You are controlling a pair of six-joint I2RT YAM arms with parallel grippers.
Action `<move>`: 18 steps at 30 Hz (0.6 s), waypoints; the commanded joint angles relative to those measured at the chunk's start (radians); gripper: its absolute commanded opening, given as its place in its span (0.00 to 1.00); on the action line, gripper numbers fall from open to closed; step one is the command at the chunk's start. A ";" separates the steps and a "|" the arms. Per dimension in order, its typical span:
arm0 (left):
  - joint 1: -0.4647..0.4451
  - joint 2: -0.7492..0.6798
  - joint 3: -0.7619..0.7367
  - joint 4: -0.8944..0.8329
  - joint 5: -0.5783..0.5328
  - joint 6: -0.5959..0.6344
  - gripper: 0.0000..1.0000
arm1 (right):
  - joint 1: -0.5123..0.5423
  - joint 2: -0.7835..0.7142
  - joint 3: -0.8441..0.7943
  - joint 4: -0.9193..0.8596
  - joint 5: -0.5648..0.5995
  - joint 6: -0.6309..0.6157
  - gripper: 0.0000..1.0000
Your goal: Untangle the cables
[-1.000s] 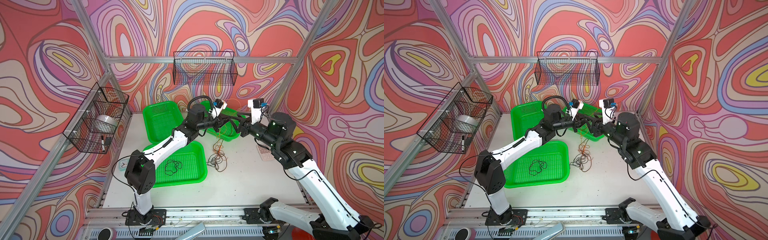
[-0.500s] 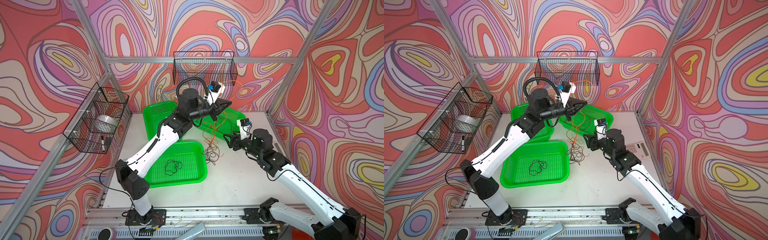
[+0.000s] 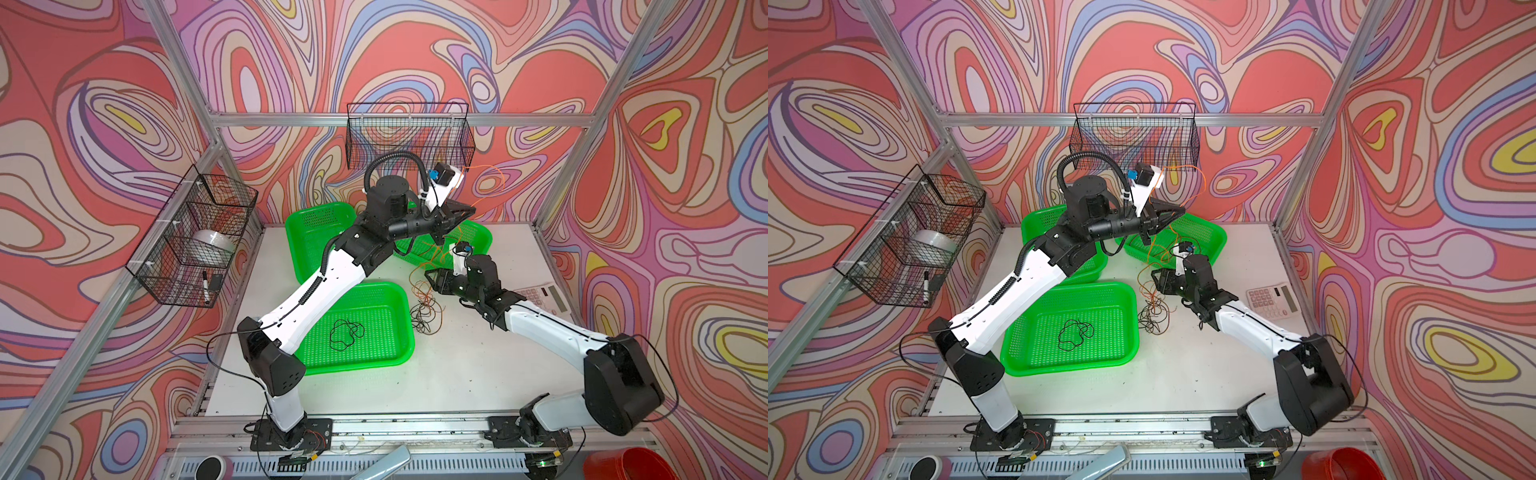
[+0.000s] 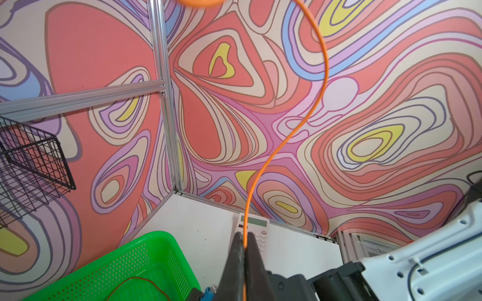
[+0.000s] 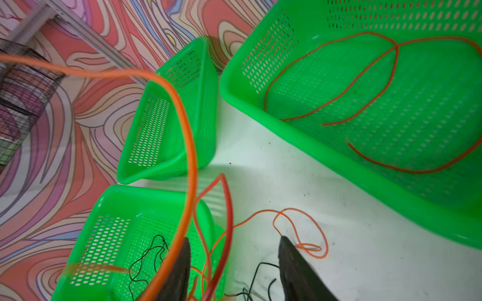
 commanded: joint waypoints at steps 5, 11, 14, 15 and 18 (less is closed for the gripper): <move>0.002 0.042 0.191 -0.126 -0.010 0.068 0.00 | 0.005 0.106 -0.091 -0.035 0.104 0.106 0.27; 0.010 0.057 0.262 -0.192 -0.040 0.115 0.00 | 0.004 0.127 -0.126 -0.057 0.150 0.111 0.39; 0.035 0.058 0.259 -0.211 -0.053 0.114 0.00 | 0.005 0.058 -0.124 -0.108 0.180 0.062 0.52; 0.048 0.058 0.256 -0.216 -0.057 0.111 0.00 | 0.004 0.025 -0.124 -0.122 0.183 0.040 0.54; 0.085 0.059 0.249 -0.232 -0.064 0.105 0.00 | 0.004 -0.066 -0.118 -0.185 0.195 -0.029 0.60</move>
